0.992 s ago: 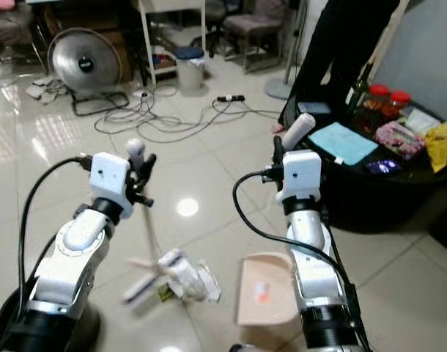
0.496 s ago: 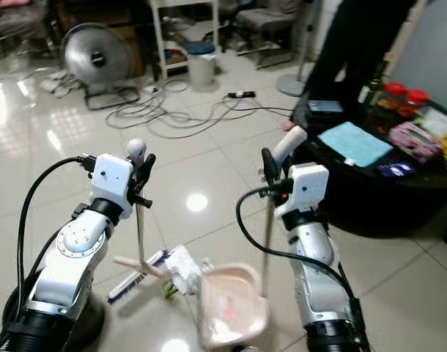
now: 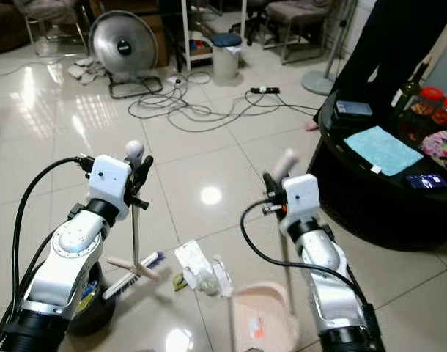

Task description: Sweep floor

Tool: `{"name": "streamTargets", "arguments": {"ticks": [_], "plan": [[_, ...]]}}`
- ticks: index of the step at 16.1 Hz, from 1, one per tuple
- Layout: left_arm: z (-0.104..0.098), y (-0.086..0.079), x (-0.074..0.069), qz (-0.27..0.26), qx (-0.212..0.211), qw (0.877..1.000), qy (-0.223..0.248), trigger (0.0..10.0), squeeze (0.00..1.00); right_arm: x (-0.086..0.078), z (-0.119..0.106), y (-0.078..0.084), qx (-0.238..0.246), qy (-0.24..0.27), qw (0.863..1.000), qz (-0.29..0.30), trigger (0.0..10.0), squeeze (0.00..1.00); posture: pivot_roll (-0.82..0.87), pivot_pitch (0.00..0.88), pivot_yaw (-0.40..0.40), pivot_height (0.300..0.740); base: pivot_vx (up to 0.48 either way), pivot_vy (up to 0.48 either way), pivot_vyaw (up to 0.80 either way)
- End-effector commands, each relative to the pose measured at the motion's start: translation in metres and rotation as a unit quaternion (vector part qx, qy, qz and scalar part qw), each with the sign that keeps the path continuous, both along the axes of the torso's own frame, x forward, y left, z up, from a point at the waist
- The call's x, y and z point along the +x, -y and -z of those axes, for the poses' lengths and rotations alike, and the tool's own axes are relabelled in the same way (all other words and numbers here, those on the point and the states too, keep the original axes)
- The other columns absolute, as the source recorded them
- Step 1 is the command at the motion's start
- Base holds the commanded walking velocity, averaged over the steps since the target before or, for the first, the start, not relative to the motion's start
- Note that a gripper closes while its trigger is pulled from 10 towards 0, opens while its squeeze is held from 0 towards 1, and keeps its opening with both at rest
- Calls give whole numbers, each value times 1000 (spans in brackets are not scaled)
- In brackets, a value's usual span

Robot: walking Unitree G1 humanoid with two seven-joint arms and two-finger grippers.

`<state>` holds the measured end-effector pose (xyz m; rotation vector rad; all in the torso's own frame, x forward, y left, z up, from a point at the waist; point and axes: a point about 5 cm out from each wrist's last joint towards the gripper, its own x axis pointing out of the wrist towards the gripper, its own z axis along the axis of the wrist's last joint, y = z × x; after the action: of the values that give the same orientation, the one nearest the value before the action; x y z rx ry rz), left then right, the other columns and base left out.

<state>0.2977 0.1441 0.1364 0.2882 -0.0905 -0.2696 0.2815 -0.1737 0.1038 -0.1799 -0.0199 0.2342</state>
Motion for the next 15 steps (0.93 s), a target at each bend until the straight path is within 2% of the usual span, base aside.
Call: {"name": "streamTargets", "arguments": {"ticks": [1,3,6,10,12,14,15], "plan": [[-5,-2,0,5,11,1000,8,10000,0,-1,4,10,-57,-33,998,2,10000,0,11,5,-2,740,0,0,0],[-5,-1,0,9,12,1000,6,10000,0,-4,6,19,-94,-59,994,-8,10000,0,10,4,0,740,0,0,0],[-5,-1,1,13,12,1000,5,10000,0,-4,-4,28,-100,-67,993,-7,10000,0,6,3,5,740,0,0,0],[-5,-1,1,17,12,1000,4,10000,0,0,-16,39,-173,-41,984,22,10000,0,10,3,9,740,0,0,0],[-5,-1,2,16,12,1000,5,10000,0,5,-29,41,-170,-3,984,51,10000,0,10,3,13,740,0,0,0],[-6,-1,4,11,8,1000,7,10000,0,9,-50,39,-83,81,987,107,10000,0,7,4,16,740,0,0,0],[-7,0,5,11,7,1000,8,10000,0,9,-51,38,-72,88,987,111,10000,0,7,4,16,740,0,0,0]]}}
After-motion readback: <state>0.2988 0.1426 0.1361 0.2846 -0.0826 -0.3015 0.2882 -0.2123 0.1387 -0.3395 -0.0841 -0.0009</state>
